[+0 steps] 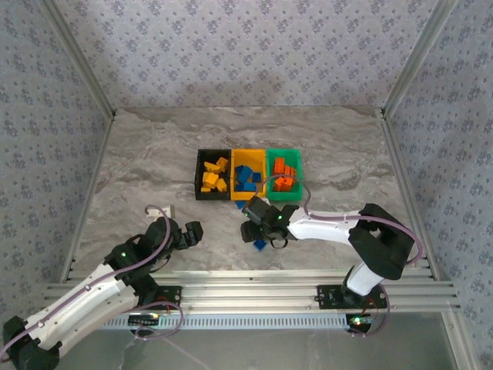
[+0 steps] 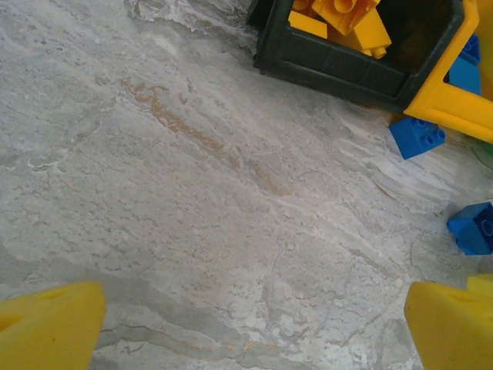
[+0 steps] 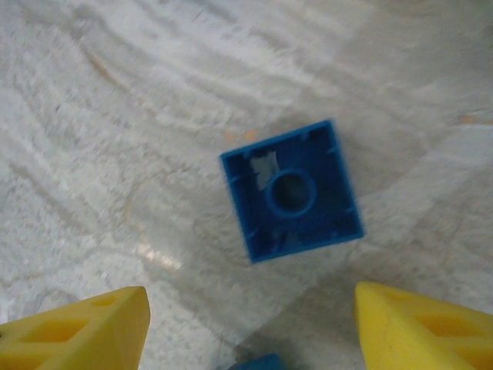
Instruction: Sort the legos into containers by color
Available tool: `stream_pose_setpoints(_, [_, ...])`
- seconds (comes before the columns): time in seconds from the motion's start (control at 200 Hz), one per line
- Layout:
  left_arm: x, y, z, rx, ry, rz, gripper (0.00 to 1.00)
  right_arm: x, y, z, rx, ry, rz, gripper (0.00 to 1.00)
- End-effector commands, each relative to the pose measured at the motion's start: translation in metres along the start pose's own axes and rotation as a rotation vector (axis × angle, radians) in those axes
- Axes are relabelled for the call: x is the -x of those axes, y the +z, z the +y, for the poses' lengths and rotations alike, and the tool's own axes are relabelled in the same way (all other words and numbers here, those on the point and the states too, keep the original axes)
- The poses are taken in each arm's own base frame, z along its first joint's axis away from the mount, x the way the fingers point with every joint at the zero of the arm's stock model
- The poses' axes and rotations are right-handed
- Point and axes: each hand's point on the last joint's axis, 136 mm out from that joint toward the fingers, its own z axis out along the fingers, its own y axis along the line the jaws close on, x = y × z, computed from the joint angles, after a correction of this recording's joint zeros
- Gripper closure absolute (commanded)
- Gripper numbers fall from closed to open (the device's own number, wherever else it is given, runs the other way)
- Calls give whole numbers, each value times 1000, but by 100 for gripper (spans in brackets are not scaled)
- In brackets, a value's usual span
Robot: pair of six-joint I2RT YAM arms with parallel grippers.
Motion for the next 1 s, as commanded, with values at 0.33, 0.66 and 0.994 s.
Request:
stream_pose_setpoints(0.33, [0,0,2,-6,-20,-3,0,-52,1,-6,-66,-20,109,43])
stream_pose_setpoints(0.66, [-1,0,0,-15,-17,5,0,-30,-18,9,-9,-43,45,73])
stream_pose_setpoints(0.994, [2,-2,-5,-30,-5,-3,0,115,-66,13,46,11,-226,73])
